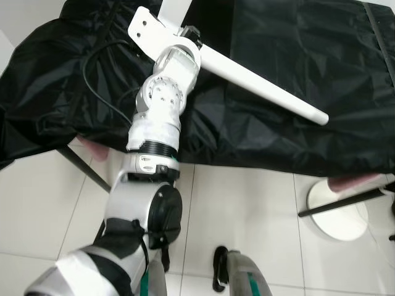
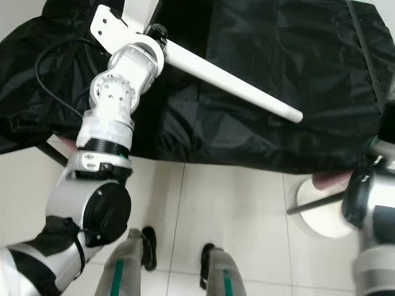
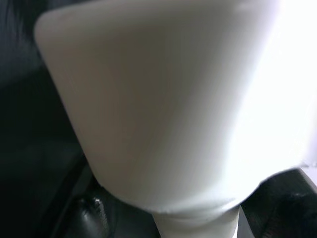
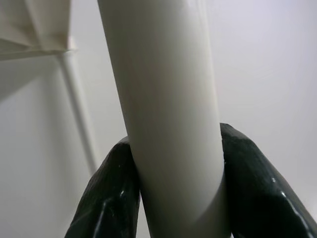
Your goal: Building children table
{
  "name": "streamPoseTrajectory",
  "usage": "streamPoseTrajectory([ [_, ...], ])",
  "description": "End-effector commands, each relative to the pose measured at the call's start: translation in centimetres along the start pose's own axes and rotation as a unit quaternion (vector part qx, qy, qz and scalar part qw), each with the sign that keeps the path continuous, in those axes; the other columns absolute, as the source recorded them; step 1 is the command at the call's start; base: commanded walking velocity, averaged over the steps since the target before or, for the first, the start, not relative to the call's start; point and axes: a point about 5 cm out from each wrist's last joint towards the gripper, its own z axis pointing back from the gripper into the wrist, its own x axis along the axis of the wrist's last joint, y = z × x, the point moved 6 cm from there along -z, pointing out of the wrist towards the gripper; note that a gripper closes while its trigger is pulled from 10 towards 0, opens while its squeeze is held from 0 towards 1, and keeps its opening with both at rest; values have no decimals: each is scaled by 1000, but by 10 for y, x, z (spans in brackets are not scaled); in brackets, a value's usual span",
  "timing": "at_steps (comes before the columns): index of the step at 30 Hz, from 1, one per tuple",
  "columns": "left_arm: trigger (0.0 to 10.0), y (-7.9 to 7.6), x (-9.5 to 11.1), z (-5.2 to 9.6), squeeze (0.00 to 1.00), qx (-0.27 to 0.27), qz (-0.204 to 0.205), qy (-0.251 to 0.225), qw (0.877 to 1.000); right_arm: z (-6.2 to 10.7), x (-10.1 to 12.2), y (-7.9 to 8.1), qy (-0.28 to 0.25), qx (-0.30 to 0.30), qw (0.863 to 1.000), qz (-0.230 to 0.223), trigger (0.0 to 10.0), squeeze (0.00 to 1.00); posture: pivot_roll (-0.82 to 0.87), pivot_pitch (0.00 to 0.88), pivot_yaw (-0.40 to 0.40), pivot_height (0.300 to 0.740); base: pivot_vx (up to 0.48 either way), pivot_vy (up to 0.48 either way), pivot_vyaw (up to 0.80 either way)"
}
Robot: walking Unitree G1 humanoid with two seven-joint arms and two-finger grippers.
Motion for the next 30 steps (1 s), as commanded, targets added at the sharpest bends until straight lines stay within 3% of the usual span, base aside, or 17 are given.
streamPoseTrajectory([
  [1,0,-150,22,62,0,-329,-58,-66,940,23,-15,26,42,-1,998,-47,10000,0,-85,173,-33,740,0,0,0],
  [4,0,-153,16,64,0,-347,-50,-39,936,37,-35,31,83,-7,995,-55,10000,0,-86,172,-34,740,0,0,0],
  [5,0,-144,19,56,0,-333,-27,-35,942,44,-50,37,107,3,993,-45,10000,0,-88,172,-26,740,0,0,0],
  [30,0,-139,21,52,0,-322,-20,-39,946,46,-53,39,109,6,993,-39,10000,0,-91,172,-23,740,0,0,0],
])
